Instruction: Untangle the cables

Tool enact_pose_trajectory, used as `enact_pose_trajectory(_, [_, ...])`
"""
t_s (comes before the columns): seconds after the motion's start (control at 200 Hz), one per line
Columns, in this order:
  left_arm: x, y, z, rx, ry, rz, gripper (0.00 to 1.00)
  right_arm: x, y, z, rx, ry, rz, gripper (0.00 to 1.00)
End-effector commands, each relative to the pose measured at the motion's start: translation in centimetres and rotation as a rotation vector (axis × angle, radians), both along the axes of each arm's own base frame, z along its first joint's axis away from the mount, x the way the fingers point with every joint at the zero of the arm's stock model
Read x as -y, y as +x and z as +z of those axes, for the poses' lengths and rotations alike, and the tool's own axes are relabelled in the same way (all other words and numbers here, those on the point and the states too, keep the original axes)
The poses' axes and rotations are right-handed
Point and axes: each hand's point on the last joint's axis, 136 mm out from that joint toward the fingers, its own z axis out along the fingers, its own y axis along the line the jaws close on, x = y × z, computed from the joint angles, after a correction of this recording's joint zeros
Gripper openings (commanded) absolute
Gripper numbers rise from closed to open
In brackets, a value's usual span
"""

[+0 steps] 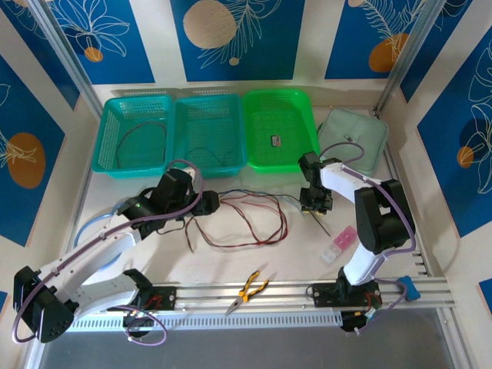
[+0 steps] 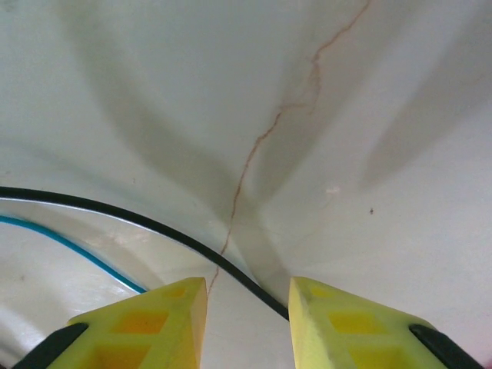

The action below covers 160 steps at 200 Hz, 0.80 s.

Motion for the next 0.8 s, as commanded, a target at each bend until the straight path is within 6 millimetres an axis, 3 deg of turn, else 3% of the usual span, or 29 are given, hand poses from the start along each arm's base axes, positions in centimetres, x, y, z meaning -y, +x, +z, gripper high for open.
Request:
enact_pose_trajectory(0.0, [0.8,0.2,0.9,0.019,-0.016,-0.027,0.69,-0.1,-0.2,-0.1,-0.02,0.03,-0.007,0.32])
enact_pose_trajectory(0.15, [1.0,0.3,0.7,0.012,-0.019,-0.03,0.69,-0.3,-0.4,-0.2,-0.026,0.05,0.019,0.24])
enact_pose_trajectory(0.505, [1.3,0.4,0.9,0.008,-0.021,-0.036,0.69,-0.5,-0.4,-1.2,-0.069,0.049,0.068,0.24])
enact_pose_trajectory(0.795, [1.1,0.2,0.9,0.008,-0.018,-0.032,0.69,-2.2,-1.2,-2.2,-0.116,0.112,0.131,0.2])
